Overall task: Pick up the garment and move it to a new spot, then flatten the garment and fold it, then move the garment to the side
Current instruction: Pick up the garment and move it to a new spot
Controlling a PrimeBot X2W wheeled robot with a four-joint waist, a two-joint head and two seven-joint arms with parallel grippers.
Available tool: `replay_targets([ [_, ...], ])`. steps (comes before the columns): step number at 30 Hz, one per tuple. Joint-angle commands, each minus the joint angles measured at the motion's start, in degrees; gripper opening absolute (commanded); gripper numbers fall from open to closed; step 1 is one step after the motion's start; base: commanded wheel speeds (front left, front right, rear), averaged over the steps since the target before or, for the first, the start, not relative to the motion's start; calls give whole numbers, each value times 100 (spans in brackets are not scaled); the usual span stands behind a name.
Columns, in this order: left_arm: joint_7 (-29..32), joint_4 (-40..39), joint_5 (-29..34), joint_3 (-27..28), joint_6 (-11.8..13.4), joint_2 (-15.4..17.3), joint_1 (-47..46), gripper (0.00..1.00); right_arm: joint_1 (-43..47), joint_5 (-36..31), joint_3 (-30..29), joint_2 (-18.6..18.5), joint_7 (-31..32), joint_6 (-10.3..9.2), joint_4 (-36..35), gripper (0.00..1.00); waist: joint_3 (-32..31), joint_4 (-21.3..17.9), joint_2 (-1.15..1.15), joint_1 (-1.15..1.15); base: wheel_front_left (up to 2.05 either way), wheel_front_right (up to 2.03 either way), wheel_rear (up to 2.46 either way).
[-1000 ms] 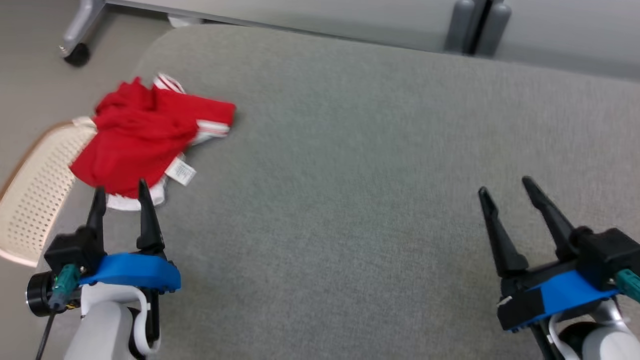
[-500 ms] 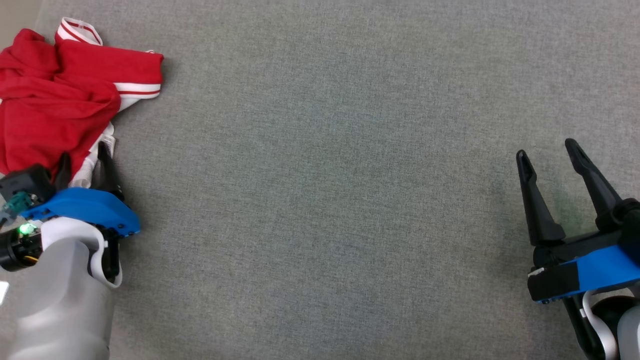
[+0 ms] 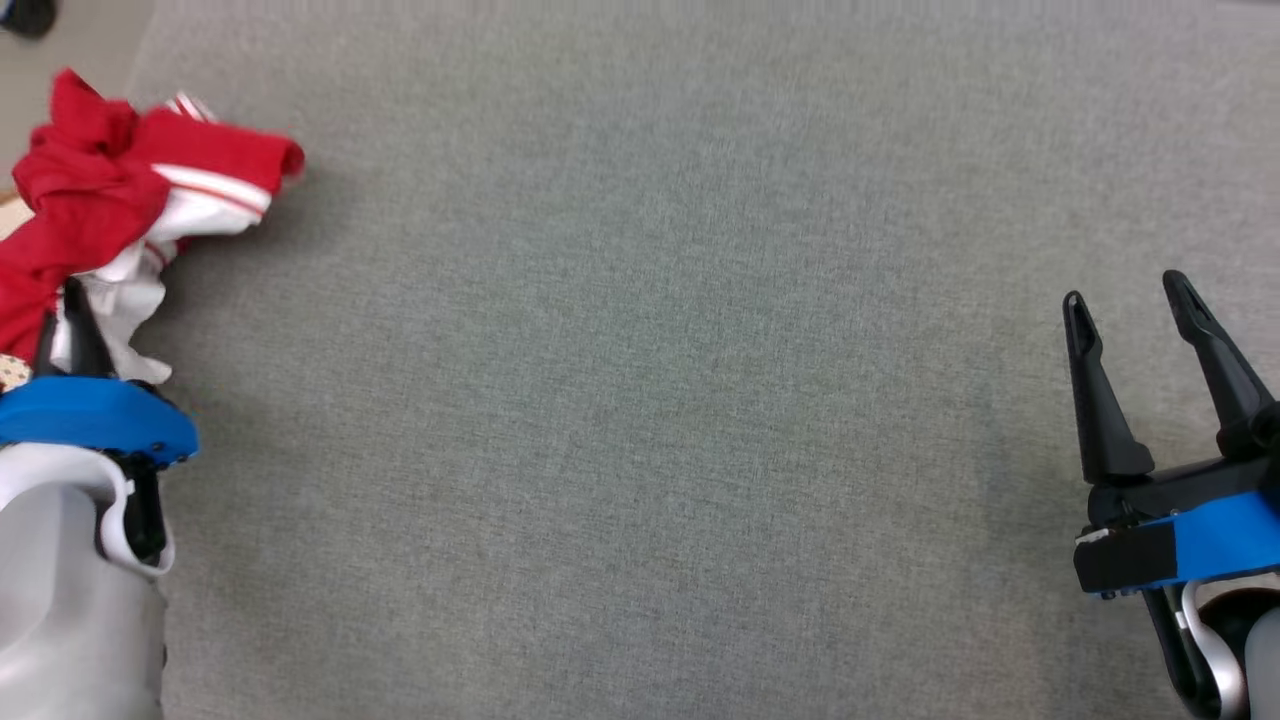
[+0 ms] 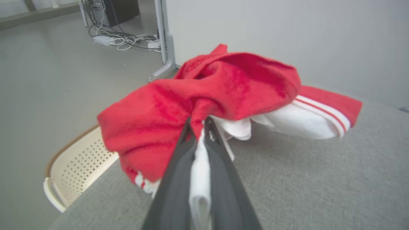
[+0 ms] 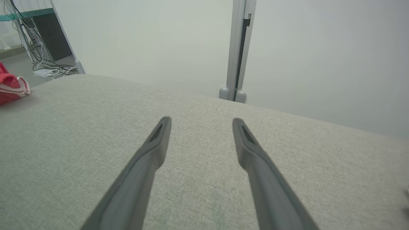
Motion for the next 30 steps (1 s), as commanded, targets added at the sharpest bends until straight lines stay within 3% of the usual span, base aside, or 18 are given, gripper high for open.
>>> replay_targets([
  [1, -25, -235, 91, 120, 45, 64, 144, 0, 23, -6, -14, 19, -69, 0, 36, 100, -224, -138, -1, 0, 0, 0, 0],
  [7, -25, -1468, 517, 494, 224, -76, 963, 0, 198, -2, 38, 118, -267, 0, 262, 100, -916, -350, -1, 0, 0, 0, 0],
  [14, -26, -2839, 915, 372, 339, -472, 1851, 0, 457, 96, 13, 272, -378, 0, 426, 100, -1462, -652, -1, 0, 0, 0, 0],
  [23, 276, -3836, 1230, -543, 70, -867, 2241, 0, 683, 198, 25, 449, -447, 0, 487, 100, -1501, -1304, -1, 0, 0, 0, 0],
  [30, 621, -3758, 1368, -1652, -260, -1140, 1931, 0, 653, 286, 77, 553, -574, 1, 624, 100, -1251, -2056, -1, 0, 0, 0, 0],
])
